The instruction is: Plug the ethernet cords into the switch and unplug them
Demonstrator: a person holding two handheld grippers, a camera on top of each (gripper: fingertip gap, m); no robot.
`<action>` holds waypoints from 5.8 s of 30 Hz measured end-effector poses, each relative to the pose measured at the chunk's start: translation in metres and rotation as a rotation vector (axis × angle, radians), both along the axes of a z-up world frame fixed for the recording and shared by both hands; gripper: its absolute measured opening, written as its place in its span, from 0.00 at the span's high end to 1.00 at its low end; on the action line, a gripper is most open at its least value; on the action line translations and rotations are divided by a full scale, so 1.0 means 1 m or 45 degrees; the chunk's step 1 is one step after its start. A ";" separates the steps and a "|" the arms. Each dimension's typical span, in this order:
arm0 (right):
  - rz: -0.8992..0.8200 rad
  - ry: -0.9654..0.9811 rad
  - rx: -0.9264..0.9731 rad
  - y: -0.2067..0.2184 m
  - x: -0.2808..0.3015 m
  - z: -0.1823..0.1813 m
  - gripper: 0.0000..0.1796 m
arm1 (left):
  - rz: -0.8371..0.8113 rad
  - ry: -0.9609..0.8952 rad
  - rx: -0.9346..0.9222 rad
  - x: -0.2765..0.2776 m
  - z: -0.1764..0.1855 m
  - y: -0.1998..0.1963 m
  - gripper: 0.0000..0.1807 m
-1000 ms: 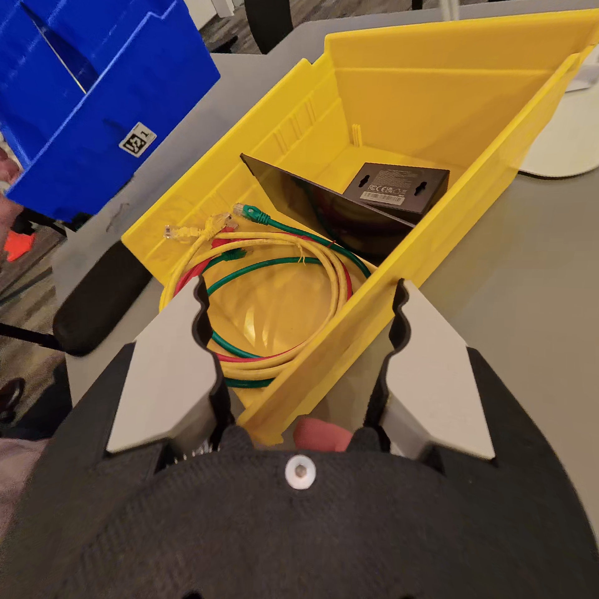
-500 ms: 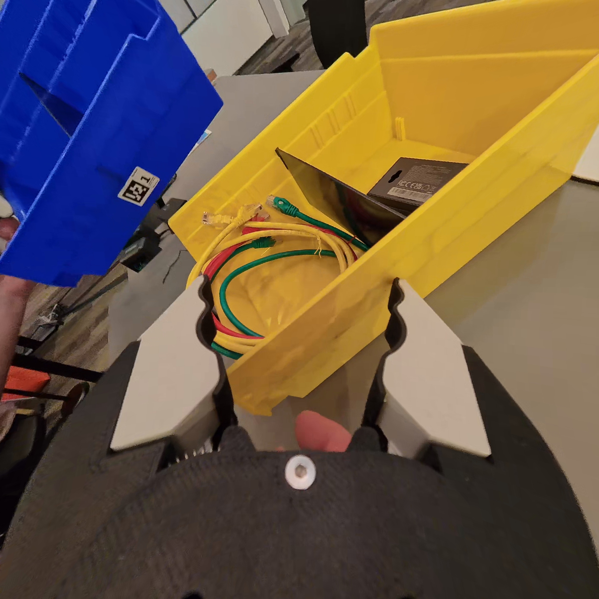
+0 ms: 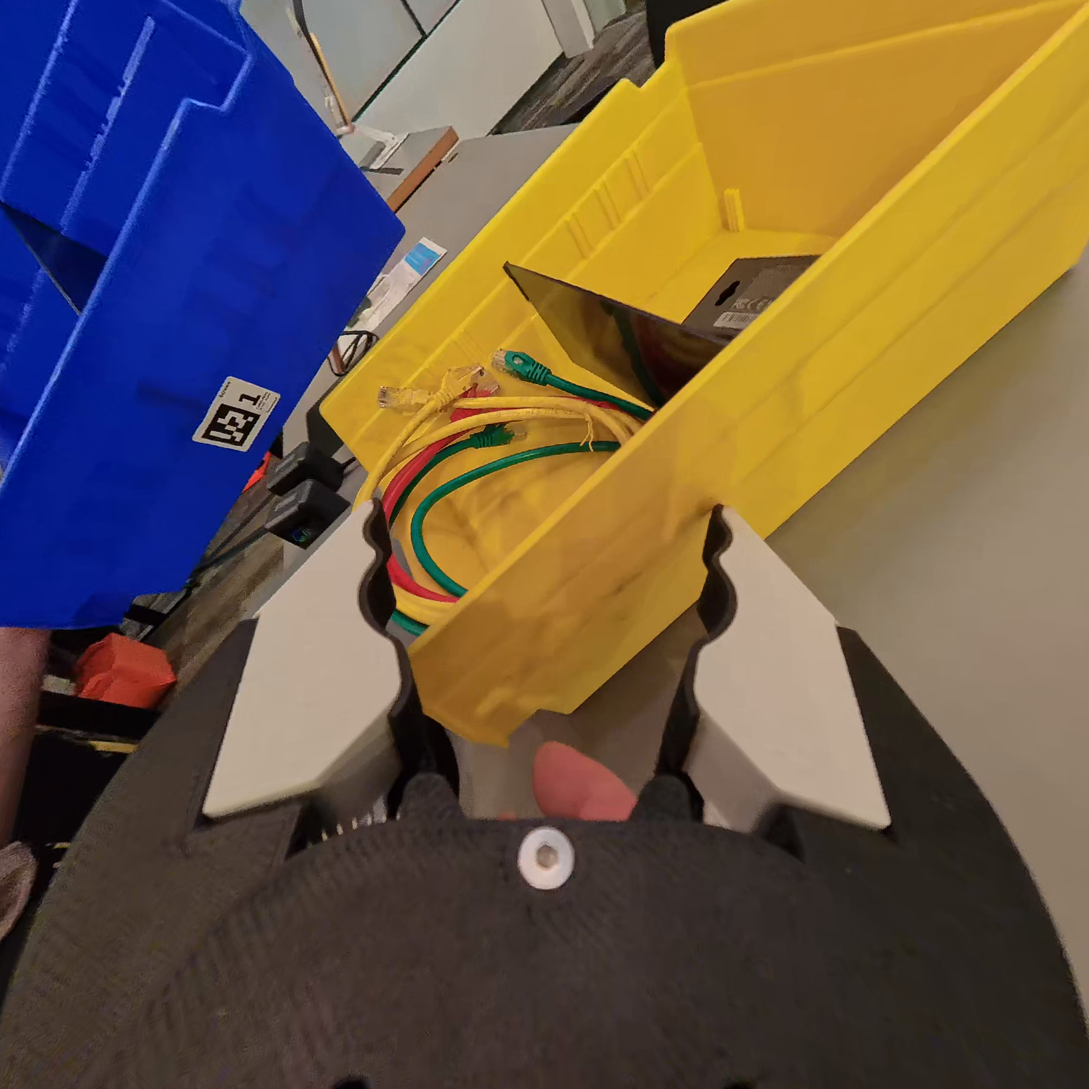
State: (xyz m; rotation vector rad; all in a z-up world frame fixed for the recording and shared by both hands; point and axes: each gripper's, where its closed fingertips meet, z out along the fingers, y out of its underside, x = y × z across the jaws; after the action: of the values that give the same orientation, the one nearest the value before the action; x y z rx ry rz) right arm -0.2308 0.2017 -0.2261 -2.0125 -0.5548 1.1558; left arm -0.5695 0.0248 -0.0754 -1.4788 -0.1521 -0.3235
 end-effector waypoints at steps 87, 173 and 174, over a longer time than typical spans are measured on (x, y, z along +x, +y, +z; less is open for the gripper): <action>-0.770 -0.478 -0.092 -0.042 0.657 -0.005 0.53 | -1.732 0.101 -0.690 0.831 -0.149 0.083 0.77; -0.062 0.082 1.029 0.053 0.312 0.202 0.71 | -0.719 0.744 0.012 0.391 0.065 0.264 0.69; -0.077 0.082 1.018 0.056 0.317 0.200 0.72 | -0.711 0.795 -0.044 0.385 0.059 0.268 0.69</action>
State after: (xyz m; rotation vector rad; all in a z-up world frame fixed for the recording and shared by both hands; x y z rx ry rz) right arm 0.0861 0.2579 -0.0258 -1.2878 -0.7672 0.7768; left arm -0.1846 0.2925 -0.0159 -1.5735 0.7689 -0.2882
